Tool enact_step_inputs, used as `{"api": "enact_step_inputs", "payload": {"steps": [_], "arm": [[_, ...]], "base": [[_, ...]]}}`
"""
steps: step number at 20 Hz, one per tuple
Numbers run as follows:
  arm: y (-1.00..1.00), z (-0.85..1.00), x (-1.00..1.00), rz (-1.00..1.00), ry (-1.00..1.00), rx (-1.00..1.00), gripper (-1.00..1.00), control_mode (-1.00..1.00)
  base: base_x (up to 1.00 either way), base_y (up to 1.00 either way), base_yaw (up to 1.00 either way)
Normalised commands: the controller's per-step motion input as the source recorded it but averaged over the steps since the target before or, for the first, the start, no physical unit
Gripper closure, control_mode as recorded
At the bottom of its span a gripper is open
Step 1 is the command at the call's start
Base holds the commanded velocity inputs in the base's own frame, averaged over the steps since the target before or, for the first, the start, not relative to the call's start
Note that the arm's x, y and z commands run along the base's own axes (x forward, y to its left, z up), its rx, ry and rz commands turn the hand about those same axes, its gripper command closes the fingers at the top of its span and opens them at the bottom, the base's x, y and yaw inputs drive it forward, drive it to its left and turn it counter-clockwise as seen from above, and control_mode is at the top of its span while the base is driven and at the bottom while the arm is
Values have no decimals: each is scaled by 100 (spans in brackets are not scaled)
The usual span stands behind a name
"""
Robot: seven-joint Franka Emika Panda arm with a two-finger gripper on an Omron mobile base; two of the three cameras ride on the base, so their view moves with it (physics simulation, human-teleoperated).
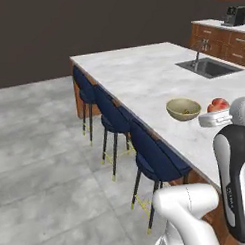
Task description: Retrieve the banana and peach from the fridge and place them into the bowl on the dining table.
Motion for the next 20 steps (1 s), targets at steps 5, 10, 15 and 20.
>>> {"api": "enact_step_inputs", "payload": {"steps": [5, 10, 15, 20], "arm": [[0, 0, 0, 0, 0, 0, 100, 100], [0, 0, 0, 0, 0, 0, 100, 100], [0, 0, 0, 0, 0, 0, 100, 100], [0, 0, 0, 0, 0, 0, 100, 100]], "base": [[92, 48, -78], [100, 65, -79], [92, 56, -79], [39, 22, -38]]}}
